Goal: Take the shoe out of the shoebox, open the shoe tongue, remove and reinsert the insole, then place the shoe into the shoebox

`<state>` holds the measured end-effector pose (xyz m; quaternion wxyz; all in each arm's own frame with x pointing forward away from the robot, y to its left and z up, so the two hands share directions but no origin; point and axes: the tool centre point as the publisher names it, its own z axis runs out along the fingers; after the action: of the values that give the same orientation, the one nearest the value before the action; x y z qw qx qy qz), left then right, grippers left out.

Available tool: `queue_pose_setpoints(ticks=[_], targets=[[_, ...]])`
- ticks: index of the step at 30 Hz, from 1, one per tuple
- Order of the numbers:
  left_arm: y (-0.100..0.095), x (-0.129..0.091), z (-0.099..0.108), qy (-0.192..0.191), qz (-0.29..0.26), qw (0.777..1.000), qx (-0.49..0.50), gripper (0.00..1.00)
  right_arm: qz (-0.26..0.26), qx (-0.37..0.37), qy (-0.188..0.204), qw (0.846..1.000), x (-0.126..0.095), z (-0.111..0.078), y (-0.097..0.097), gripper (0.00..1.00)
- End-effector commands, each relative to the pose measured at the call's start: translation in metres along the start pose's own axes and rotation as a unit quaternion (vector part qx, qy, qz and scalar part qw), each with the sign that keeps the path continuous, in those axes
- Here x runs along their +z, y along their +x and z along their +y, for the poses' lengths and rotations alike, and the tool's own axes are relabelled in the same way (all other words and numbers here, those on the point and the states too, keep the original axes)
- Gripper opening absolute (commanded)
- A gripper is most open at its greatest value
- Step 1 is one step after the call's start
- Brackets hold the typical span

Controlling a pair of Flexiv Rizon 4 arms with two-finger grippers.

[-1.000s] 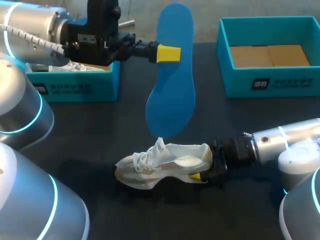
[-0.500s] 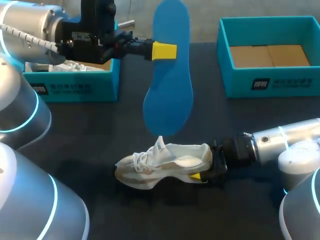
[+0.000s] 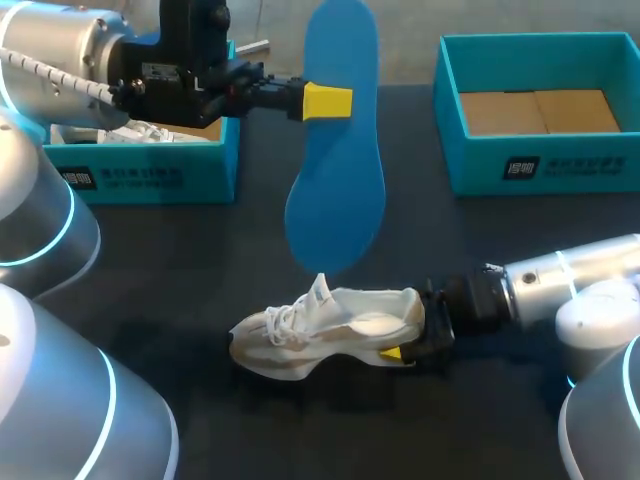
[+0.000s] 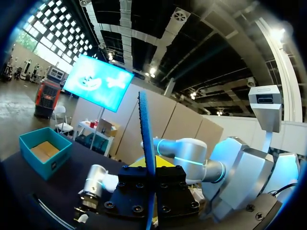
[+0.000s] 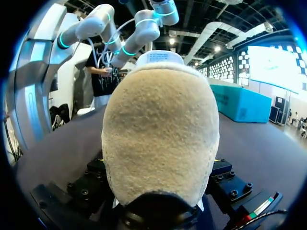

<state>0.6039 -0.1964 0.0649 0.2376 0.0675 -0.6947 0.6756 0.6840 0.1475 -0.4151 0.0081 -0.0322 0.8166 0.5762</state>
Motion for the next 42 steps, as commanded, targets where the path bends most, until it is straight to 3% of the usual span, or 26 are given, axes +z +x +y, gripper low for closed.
queue_pose_setpoints(ticks=[1,9,17,27,31,42], targets=[[0.0,0.001,0.0,0.001,0.0,1.0,0.0,0.0,0.018,-0.003,0.008,1.0,-0.003,0.002,-0.007,1.0],[0.0,0.001,0.0,0.001,0.0,1.0,0.0,0.0,0.024,-0.02,0.037,0.999,-0.019,0.003,-0.006,1.0],[0.0,0.001,0.0,0.001,0.0,1.0,0.0,0.0,0.041,-0.03,0.11,0.993,-0.04,0.007,-0.005,1.0],[0.0,0.001,0.0,0.001,0.0,1.0,0.0,0.0,0.047,-0.045,0.256,0.964,-0.064,0.036,-0.006,1.0],[0.0,0.001,0.0,0.001,0.0,1.0,0.0,0.0,0.038,-0.042,0.359,0.932,-0.063,0.054,-0.002,1.0],[0.0,0.001,0.0,0.001,0.0,1.0,0.0,0.0,0.038,-0.042,0.359,0.932,-0.063,0.054,-0.002,1.0]])
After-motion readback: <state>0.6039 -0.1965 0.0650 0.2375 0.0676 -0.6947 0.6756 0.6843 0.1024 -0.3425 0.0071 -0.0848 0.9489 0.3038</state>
